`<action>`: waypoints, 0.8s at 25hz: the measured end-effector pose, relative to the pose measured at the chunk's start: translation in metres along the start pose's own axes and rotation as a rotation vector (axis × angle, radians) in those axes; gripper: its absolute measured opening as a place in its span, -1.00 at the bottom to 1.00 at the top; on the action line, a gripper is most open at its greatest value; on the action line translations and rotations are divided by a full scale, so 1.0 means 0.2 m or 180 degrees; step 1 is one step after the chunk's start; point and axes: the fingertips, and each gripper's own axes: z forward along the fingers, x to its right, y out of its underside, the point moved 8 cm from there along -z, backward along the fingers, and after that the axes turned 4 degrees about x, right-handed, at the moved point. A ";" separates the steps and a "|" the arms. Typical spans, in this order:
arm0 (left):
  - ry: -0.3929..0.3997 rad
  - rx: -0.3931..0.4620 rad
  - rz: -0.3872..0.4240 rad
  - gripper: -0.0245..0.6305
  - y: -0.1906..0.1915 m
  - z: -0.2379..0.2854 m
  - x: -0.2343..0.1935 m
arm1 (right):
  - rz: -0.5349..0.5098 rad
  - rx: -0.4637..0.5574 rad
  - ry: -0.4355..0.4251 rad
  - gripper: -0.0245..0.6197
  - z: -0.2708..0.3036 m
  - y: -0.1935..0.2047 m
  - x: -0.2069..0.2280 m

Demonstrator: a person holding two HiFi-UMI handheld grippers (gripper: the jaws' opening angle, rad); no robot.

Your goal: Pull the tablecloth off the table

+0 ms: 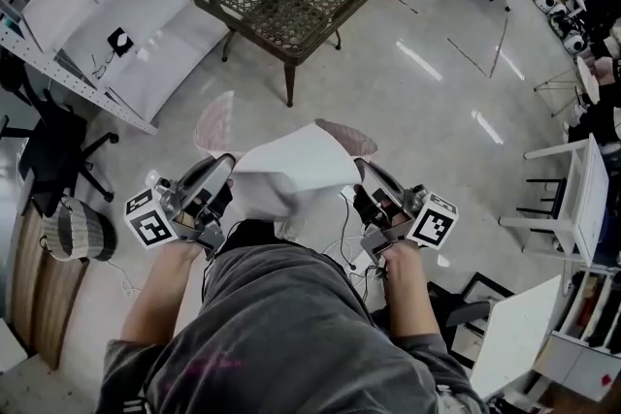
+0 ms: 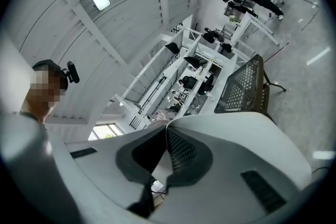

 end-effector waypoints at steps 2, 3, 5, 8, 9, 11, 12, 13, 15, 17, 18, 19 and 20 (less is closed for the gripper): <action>0.0034 -0.0001 0.0002 -0.92 -0.01 0.01 0.00 | 0.0000 0.0016 -0.0021 -0.90 0.00 -0.01 -0.01; 0.0048 -0.0007 0.0011 -0.92 -0.01 0.01 0.01 | -0.0003 0.0021 -0.0023 -0.90 0.00 -0.01 -0.01; 0.0070 -0.0024 0.0031 -0.92 -0.02 0.02 0.01 | -0.0008 0.0029 -0.0016 -0.90 -0.01 -0.01 -0.02; 0.0100 -0.0032 0.0052 -0.92 -0.03 0.04 0.02 | -0.0028 0.0041 0.0014 -0.90 -0.02 -0.03 -0.02; 0.0108 -0.0031 0.0056 -0.92 -0.04 0.05 0.02 | -0.0038 0.0048 0.0024 -0.90 -0.02 -0.04 -0.01; 0.0121 -0.0034 0.0067 -0.92 -0.05 0.08 0.01 | -0.0056 0.0069 0.0040 -0.90 -0.02 -0.07 0.00; 0.0125 -0.0038 0.0076 -0.92 -0.06 0.09 0.01 | -0.0064 0.0082 0.0043 -0.90 -0.01 -0.08 0.01; 0.0128 -0.0043 0.0086 -0.92 -0.07 0.11 0.00 | -0.0073 0.0095 0.0044 -0.90 -0.01 -0.10 0.01; 0.0135 -0.0047 0.0104 -0.92 -0.09 0.13 0.00 | -0.0103 0.0116 0.0048 -0.90 0.01 -0.13 0.02; 0.0146 -0.0040 0.0117 -0.92 -0.11 0.15 -0.01 | -0.0134 0.0137 0.0043 -0.90 0.02 -0.16 0.03; 0.0151 -0.0035 0.0124 -0.92 -0.12 0.16 -0.02 | -0.0148 0.0149 0.0035 -0.90 0.03 -0.17 0.03; 0.0156 -0.0031 0.0131 -0.92 -0.13 0.17 -0.02 | -0.0161 0.0159 0.0026 -0.90 0.04 -0.18 0.03; 0.0160 -0.0028 0.0138 -0.92 -0.13 0.18 -0.02 | -0.0173 0.0166 0.0018 -0.90 0.04 -0.20 0.03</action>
